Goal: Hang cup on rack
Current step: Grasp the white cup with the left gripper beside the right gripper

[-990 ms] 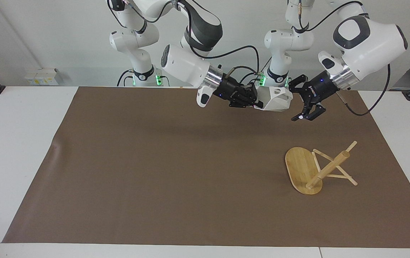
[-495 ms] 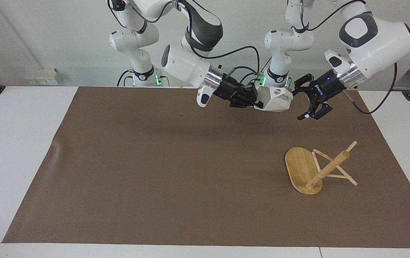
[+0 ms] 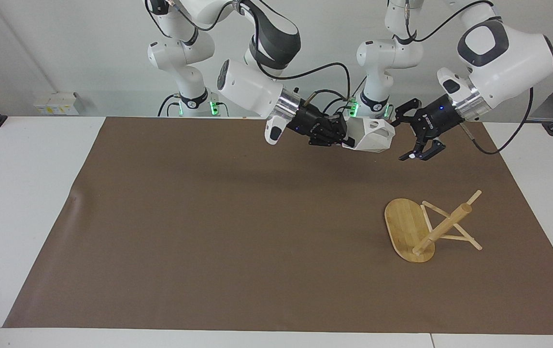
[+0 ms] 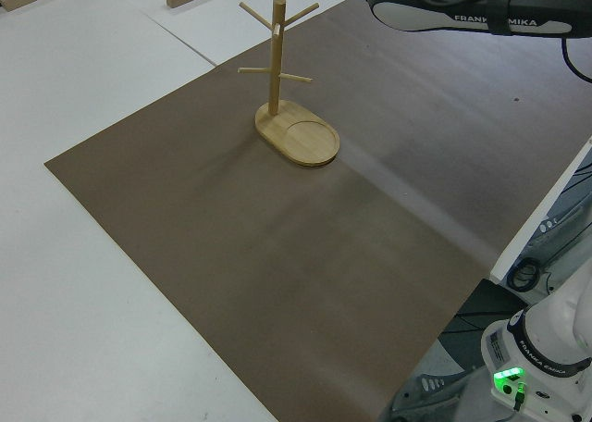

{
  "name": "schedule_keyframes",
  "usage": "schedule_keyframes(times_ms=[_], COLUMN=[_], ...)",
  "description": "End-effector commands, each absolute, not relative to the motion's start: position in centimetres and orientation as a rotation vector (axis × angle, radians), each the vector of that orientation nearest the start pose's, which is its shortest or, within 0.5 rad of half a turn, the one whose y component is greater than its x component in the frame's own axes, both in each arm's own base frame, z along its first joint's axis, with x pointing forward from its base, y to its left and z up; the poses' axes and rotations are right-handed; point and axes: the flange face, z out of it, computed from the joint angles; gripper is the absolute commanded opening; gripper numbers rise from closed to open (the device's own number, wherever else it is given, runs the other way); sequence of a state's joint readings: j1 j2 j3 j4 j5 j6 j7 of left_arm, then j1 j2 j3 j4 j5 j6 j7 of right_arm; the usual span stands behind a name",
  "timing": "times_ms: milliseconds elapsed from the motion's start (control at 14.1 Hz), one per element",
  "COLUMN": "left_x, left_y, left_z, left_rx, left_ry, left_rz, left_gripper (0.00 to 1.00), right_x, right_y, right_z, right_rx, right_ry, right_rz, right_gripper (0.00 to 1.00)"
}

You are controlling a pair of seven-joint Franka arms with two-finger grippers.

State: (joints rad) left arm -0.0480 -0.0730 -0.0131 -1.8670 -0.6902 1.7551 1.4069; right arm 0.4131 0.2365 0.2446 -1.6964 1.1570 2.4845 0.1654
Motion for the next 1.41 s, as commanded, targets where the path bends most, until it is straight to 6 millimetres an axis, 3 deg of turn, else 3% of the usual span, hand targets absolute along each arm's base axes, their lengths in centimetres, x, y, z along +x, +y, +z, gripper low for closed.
schedule_keyframes(times_ms=[0, 636, 1343], left_x=[52.5, 52.5, 53.5], left_y=[-10.1, -13.0, -12.6], left_z=[56.2, 56.6, 56.8], left_rx=[2.006, 1.992, 1.954], left_ry=[-1.525, -1.486, -1.633], left_rz=[0.521, 0.568, 0.711], left_gripper=[1.00, 1.00, 1.00], right_x=[54.2, 54.3, 54.3], right_y=[39.5, 39.6, 39.6], right_z=[52.0, 52.4, 52.3], right_rx=[-2.031, -2.026, -2.028], right_ry=[0.352, 0.365, 0.364], right_rz=[-0.060, -0.134, -0.134], right_gripper=[0.00, 0.00, 0.00])
